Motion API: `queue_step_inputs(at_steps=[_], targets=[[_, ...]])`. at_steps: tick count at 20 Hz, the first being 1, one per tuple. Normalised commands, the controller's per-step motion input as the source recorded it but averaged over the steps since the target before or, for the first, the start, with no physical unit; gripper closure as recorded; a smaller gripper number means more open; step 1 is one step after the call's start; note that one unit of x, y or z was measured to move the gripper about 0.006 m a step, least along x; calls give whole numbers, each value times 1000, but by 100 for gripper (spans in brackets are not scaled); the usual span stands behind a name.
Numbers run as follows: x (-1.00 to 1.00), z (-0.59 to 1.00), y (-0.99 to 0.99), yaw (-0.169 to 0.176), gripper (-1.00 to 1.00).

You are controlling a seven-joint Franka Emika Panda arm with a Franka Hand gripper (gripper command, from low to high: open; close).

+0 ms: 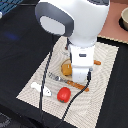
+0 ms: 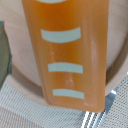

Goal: Interact with the objects in diverse but meaningful ways.

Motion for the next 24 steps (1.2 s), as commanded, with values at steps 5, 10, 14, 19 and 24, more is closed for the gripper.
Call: queue_step_inputs(at_steps=[5,10,14,19,24], targets=[[-171,1000,-592,-38,-100],[-115,488,-793,-67,-100],[-99,29,-633,-66,-100],[24,-47,-347,-148,-100],[1,-74,-288,-215,-100]])
